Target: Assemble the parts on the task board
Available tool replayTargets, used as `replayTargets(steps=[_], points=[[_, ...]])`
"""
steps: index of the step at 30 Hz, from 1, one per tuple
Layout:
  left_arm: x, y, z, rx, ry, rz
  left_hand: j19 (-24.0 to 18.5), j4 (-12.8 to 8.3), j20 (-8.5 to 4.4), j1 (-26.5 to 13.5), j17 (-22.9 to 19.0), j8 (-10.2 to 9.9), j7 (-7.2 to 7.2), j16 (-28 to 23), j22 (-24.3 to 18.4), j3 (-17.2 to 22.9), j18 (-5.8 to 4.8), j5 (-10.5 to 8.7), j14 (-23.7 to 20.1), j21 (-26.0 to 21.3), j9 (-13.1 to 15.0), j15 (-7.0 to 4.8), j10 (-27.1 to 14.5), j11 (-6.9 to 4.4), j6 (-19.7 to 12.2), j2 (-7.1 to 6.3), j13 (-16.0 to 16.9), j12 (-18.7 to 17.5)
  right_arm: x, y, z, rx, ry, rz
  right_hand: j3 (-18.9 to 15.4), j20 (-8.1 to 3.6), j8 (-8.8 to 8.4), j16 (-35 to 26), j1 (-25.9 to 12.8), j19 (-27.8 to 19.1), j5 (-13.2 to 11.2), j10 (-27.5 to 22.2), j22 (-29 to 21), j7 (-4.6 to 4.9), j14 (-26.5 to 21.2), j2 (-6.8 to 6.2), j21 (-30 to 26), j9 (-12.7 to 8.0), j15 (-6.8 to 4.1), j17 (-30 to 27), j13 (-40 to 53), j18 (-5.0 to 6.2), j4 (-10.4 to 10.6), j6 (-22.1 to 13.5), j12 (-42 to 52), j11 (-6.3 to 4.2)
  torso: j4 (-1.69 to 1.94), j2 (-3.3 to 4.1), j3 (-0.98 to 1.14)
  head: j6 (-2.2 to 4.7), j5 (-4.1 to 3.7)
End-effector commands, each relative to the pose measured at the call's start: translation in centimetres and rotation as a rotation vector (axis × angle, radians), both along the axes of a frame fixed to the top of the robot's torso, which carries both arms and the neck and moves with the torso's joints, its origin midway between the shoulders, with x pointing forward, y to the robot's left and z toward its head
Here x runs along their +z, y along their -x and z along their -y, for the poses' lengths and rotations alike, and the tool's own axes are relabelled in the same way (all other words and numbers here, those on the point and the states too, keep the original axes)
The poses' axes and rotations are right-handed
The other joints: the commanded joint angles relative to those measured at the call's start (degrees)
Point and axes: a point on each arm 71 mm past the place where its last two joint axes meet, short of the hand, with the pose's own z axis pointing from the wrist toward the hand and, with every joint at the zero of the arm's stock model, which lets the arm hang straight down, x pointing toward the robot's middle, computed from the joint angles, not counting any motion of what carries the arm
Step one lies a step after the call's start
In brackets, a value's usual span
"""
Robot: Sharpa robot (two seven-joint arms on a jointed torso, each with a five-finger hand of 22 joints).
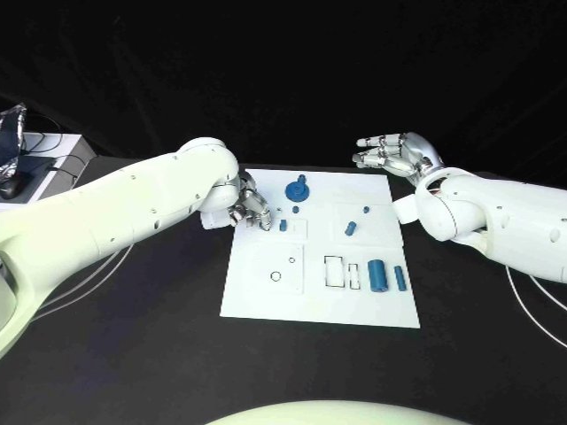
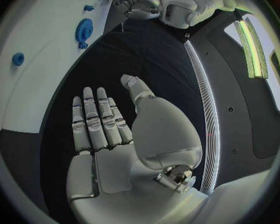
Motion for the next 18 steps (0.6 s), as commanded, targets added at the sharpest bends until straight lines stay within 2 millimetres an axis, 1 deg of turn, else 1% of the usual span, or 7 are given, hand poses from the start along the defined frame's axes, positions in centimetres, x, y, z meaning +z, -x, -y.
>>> replayTargets(steps=[1,2,3,8,11,14,18], points=[[-0.97,0.64,0.57,-0.038,-0.018,-0.067,0.2,-0.8,0.37,2.7,0.3,-0.5,-1.56,0.3,5.8,0.2,-0.66,-0.03,0.4,0.3,0.1,0.05,0.6,-0.59,2.0,2.59,0.2,-0.3,0.06,0.04,-0.27,0.023,0.006,0.009,0.1,0.03,-0.15,-0.3,-0.2,-0.2,0.2,0.4,-0.1,1.50,0.2,-0.05,-0.2,0.1,-0.09,-0.1,-0.1,-0.99,-0.4,0.4,-0.2,-0.13,0.03,-0.04,-0.03,0.01,-0.02],[-0.98,0.63,0.59,-0.038,-0.019,-0.068,0.2,-0.8,0.37,2.7,0.3,-0.5,-1.56,0.3,5.8,0.2,-0.66,-0.03,0.4,0.3,0.1,0.05,0.6,-0.59,2.0,2.59,0.2,-0.3,0.06,0.03,-0.28,0.023,0.006,0.009,0.1,0.03,-0.15,-0.3,-0.2,-0.2,0.2,0.4,-0.1,1.50,0.2,-0.05,-0.2,0.1,-0.09,-0.1,-0.1,-0.99,-0.4,0.4,-0.2,-0.13,0.03,-0.04,-0.05,0.02,-0.01],[-0.98,0.61,0.60,-0.036,-0.021,-0.067,0.2,-0.7,0.35,3.0,0.5,-1.0,-1.56,0.3,5.8,-0.1,-0.68,0.01,0.4,0.3,0.1,0.05,0.7,-0.60,2.3,2.61,0.3,-0.5,0.06,0.03,-0.29,0.023,0.006,0.010,0.1,0.03,-0.15,-0.3,-0.2,-0.2,0.2,0.4,-0.1,1.50,0.2,-0.05,-0.2,0.1,-0.09,-0.1,-0.1,-0.99,-0.4,0.4,-0.2,-0.13,0.02,-0.04,-0.06,0.03,0.02],[-0.98,0.58,0.79,-0.036,-0.028,-0.065,0.4,-0.6,0.20,2.8,1.1,-1.4,-1.72,0.7,5.9,-0.6,-0.86,-0.03,0.5,0.6,0.3,0.04,1.1,-0.66,2.7,2.85,0.5,-0.6,0.06,0.02,-0.34,0.024,0.006,0.010,0.2,0.03,-0.16,-0.4,-0.2,-0.2,0.4,0.4,-0.1,1.49,0.0,-0.02,-0.2,0.0,-0.08,-0.1,-0.1,-0.99,-0.5,0.4,-0.2,-0.15,-0.01,-0.03,-0.03,0.04,0.07],[-0.96,0.59,0.95,-0.037,-0.028,-0.063,0.6,0.1,0.20,2.5,1.8,-2.0,-2.04,1.2,6.0,-2.0,-1.01,-0.49,0.6,0.9,1.1,0.02,1.6,-0.77,3.4,3.84,0.9,-0.7,0.06,0.01,-0.38,0.025,0.006,0.010,0.2,0.03,-0.16,-0.4,-0.2,-0.2,0.4,0.4,-0.1,1.49,0.0,-0.02,-0.2,0.0,-0.08,-0.1,-0.1,-1.00,-0.5,0.4,-0.2,-0.15,-0.01,-0.04,-0.05,0.11,0.09],[-0.94,0.56,1.00,-0.032,-0.026,-0.059,0.7,0.3,0.18,1.7,2.1,-2.4,-2.24,1.3,6.0,-2.1,-1.06,-0.74,0.7,1.1,1.6,0.00,1.7,-0.85,3.7,4.63,1.2,-0.7,0.06,0.02,-0.39,0.025,0.006,0.010,0.3,0.05,-0.16,-0.3,-0.2,-0.3,0.6,0.4,-0.1,1.49,0.0,-0.02,-0.2,0.0,-0.08,-0.1,-0.1,-1.00,-0.6,0.4,-0.2,-0.15,0.00,-0.03,-0.06,0.14,0.09],[-0.88,0.45,0.96,-0.021,-0.021,-0.050,0.8,0.0,0.15,0.6,2.4,-3.1,-2.36,1.4,6.1,-2.2,-1.12,-1.22,0.8,1.3,2.9,-0.02,1.9,-0.87,4.0,5.62,1.6,-0.8,0.06,0.02,-0.41,0.026,0.007,0.010,0.3,0.04,-0.16,-0.4,-0.2,-0.2,0.8,0.4,-0.1,1.50,0.0,-0.04,-0.2,0.0,-0.07,-0.1,-0.1,-1.00,-0.6,0.3,-0.2,-0.15,0.02,-0.03,-0.03,0.22,0.06]])
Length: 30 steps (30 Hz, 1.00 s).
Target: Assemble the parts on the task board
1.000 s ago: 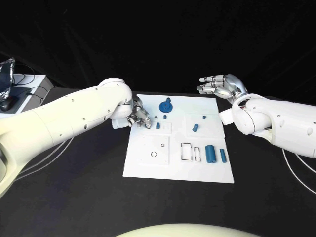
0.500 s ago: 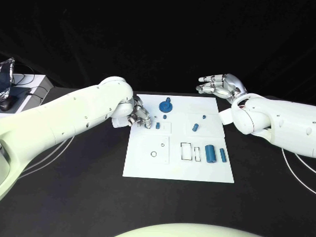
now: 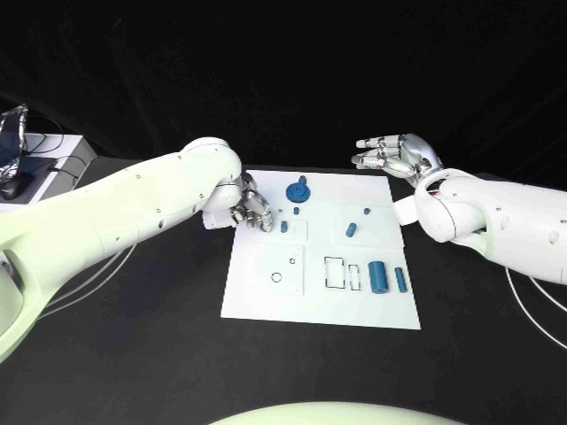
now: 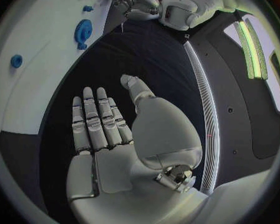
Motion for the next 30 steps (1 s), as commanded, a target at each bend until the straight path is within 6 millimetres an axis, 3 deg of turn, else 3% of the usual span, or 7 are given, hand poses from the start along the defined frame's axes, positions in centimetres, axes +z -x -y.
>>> replayTargets(steps=[1,6,15,17,30], points=[[-0.87,0.49,0.63,-0.017,0.003,-0.030,0.5,0.1,0.17,2.1,0.1,-0.5,-2.32,0.2,6.1,-0.6,-1.12,-0.67,0.5,0.4,0.7,0.07,1.1,-0.57,2.8,4.11,0.3,-0.4,0.06,0.04,-0.21,0.021,0.003,0.008,0.0,0.04,-0.16,-0.4,-0.2,-0.2,0.4,0.4,-0.1,1.50,0.0,-0.04,-0.2,0.0,-0.07,-0.1,-0.1,-1.00,-0.3,0.3,-0.2,-0.15,0.01,0.02,0.00,0.06,-0.04],[-0.83,0.37,0.57,-0.009,0.005,-0.022,0.4,0.0,0.17,2.1,0.2,-1.0,-2.27,0.1,6.1,-1.0,-1.08,-0.72,0.5,0.4,1.7,0.05,1.0,-0.55,2.8,4.65,0.6,-0.4,0.06,0.04,-0.24,0.022,0.003,0.008,0.1,0.04,-0.15,-0.3,-0.2,-0.3,0.5,0.4,-0.1,1.50,0.0,-0.04,-0.2,0.0,-0.07,-0.1,-0.1,-1.01,-0.4,0.4,-0.2,-0.14,0.00,0.05,-0.02,0.06,-0.07],[-0.91,0.30,0.85,-0.017,-0.001,-0.035,0.3,0.1,0.29,2.7,0.2,-1.7,-2.26,0.1,6.0,-1.8,-1.03,-0.96,0.5,0.2,2.7,0.10,1.0,-0.51,2.9,4.46,0.7,-0.5,0.06,0.06,-0.34,0.024,0.003,0.008,0.2,0.04,-0.16,-0.4,-0.3,-0.3,0.6,0.4,-0.1,1.50,-0.1,-0.07,-0.2,0.0,-0.07,-0.1,-0.1,-1.00,-0.4,0.4,-0.2,-0.14,-0.02,0.08,-0.03,0.02,-0.14],[-0.95,0.30,0.97,-0.019,-0.002,-0.039,0.3,0.9,0.50,3.4,0.3,-1.8,-2.47,0.1,6.0,-4.2,-1.00,-1.08,0.5,0.2,2.8,0.12,1.0,-0.73,3.0,5.22,0.8,-0.5,0.07,0.07,-0.38,0.025,0.003,0.008,0.2,0.04,-0.16,-0.4,-0.3,-0.3,0.6,0.4,-0.1,1.50,-0.1,-0.07,-0.2,0.0,-0.07,-0.1,-0.1,-1.00,-0.4,0.4,-0.2,-0.14,-0.06,0.11,-0.04,0.04,-0.14],[-1.08,0.36,1.54,-0.029,0.000,-0.043,0.3,2.1,0.64,4.3,0.6,-2.6,-2.60,0.3,6.0,-7.6,-0.92,-2.48,0.6,0.2,3.1,0.14,1.2,-0.56,3.6,5.95,1.2,-0.4,0.09,0.09,-0.48,0.029,0.006,0.010,0.2,0.04,-0.16,-0.4,-0.3,-0.3,0.6,0.4,-0.1,1.50,-0.1,-0.07,-0.2,0.0,-0.07,-0.1,-0.1,-1.00,-0.4,0.4,-0.2,-0.14,0.00,-0.02,0.00,-0.19,-0.32]])
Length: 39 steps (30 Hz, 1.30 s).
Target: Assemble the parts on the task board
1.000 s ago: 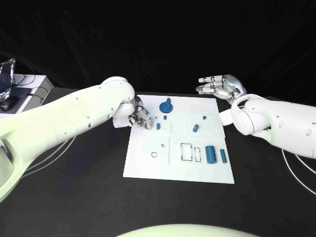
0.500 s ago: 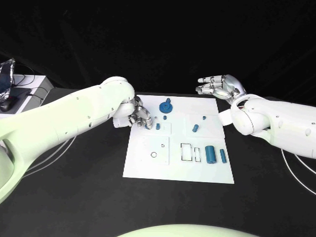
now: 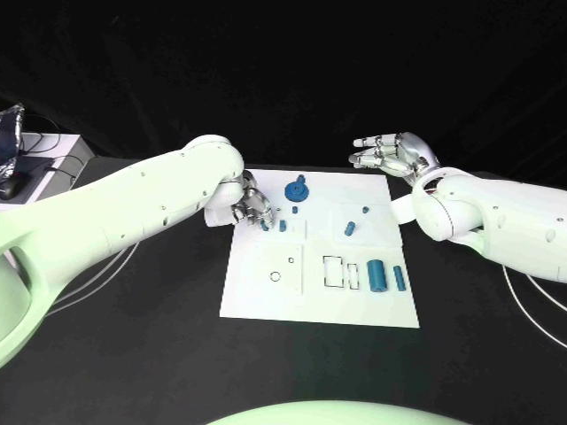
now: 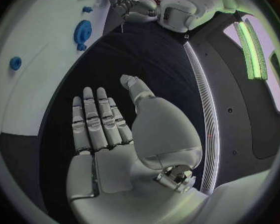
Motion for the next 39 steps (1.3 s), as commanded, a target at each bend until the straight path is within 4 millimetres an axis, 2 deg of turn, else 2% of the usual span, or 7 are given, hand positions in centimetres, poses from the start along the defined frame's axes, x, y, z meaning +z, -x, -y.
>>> replayTargets(steps=[1,12,19,39], points=[[-1.1,0.8,1.1,-0.043,0.008,-0.048,0.2,-0.1,0.42,3.7,0.2,-0.3,-2.00,0.3,6.0,-0.9,-0.93,-0.32,0.5,0.0,0.1,0.05,0.0,-0.35,2.4,2.98,0.1,-0.2,0.1,0.1,-0.2,0.022,0.005,0.009,0.0,0.04,-0.16,-0.4,-0.3,-0.3,0.4,0.4,-0.1,1.50,-0.1,-0.07,-0.2,0.0,-0.07,-0.1,-0.1,-1.00,-0.3,0.4,-0.2,-0.14,0.03,-0.05,0.01,-0.04,-0.02],[-1.1,0.8,1.1,-0.058,-0.003,-0.038,0.3,-0.5,0.34,4.6,0.6,-0.7,-1.87,0.6,6.1,-0.1,-1.02,0.02,0.5,0.3,0.1,0.10,0.1,-0.31,2.7,2.81,0.2,-0.5,0.1,0.1,-0.2,0.024,0.008,0.010,0.0,0.04,-0.16,-0.4,-0.3,-0.3,0.4,0.4,-0.1,1.50,-0.1,-0.07,-0.2,0.0,-0.07,-0.1,-0.1,-1.00,-0.3,0.4,-0.2,-0.14,0.02,-0.06,-0.01,0.02,0.05],[-1.0,0.8,0.9,-0.062,-0.015,-0.012,0.6,-0.8,-0.22,4.0,1.2,-0.5,-1.85,0.8,6.4,2.6,-1.40,0.08,0.6,1.0,0.5,0.06,0.5,-0.35,2.7,2.34,0.2,-0.9,0.1,0.1,-0.2,0.025,0.008,0.010,0.1,0.04,-0.17,-0.4,-0.4,-0.3,0.5,0.3,-0.1,1.52,-0.2,-0.12,-0.2,0.0,-0.06,-0.1,-0.1,-1.01,-0.4,0.3,-0.2,-0.13,0.05,-0.07,-0.03,0.08,0.11],[-1.2,0.8,-0.1,-0.070,-0.044,-0.046,0.9,-1.7,-0.94,2.6,2.3,-0.1,-1.85,1.4,6.6,5.3,-1.98,0.07,0.8,1.9,0.8,-0.05,0.8,-0.47,2.7,2.40,0.2,-1.1,0.1,0.0,-0.2,0.025,0.010,0.010,0.1,0.04,-0.17,-0.4,-0.4,-0.3,0.5,0.3,-0.1,1.52,-0.2,-0.12,-0.2,0.0,-0.06,-0.1,-0.1,-1.01,-0.4,0.3,-0.2,-0.13,0.06,-0.05,-0.03,-0.10,0.16]])
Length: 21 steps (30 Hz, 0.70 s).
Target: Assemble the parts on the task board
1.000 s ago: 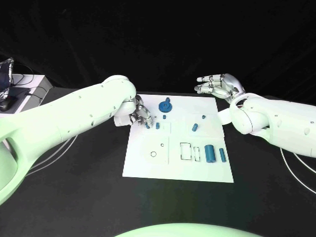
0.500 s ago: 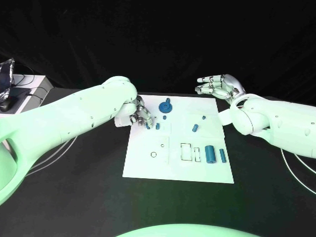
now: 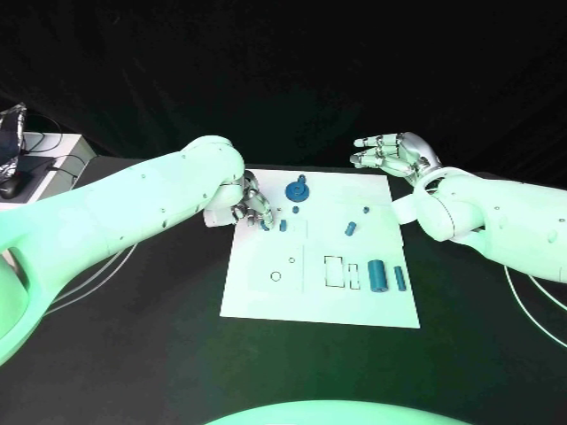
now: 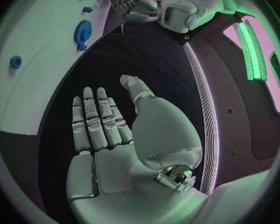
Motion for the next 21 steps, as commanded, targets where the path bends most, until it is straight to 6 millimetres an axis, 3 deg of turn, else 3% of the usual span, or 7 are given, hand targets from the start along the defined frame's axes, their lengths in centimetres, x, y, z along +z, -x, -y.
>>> replayTargets(steps=[1,21], points=[[-1.25,0.62,-0.06,-0.033,-0.028,-0.066,0.0,-3.2,-0.43,1.5,0.1,0.2,-1.97,0.2,6.6,3.6,-1.09,0.30,0.4,0.4,0.1,-0.06,0.1,-0.37,2.2,2.46,0.1,-0.3,0.05,0.04,-0.20,0.023,0.002,0.007,-0.1,0.04,-0.17,-0.4,-0.4,-0.4,0.2,0.3,-0.1,1.52,-0.2,-0.12,-0.2,0.0,-0.07,-0.1,-0.1,-1.01,-0.2,0.3,-0.2,-0.13,0.00,0.01,0.01,-0.05,-0.01],[-1.17,0.37,-0.60,-0.007,-0.025,-0.043,0.2,-3.3,-0.64,0.6,0.4,0.4,-1.99,0.2,6.7,4.3,-1.24,0.16,0.4,0.7,0.2,-0.14,0.2,-0.42,2.2,2.77,0.1,-0.3,0.05,0.03,-0.21,0.023,0.002,0.006,-0.1,0.04,-0.17,-0.4,-0.4,-0.4,0.2,0.3,-0.1,1.52,-0.2,-0.12,-0.2,0.0,-0.07,-0.1,-0.1,-1.01,-0.2,0.3,-0.2,-0.13,-0.04,0.05,0.06,0.05,0.04]])
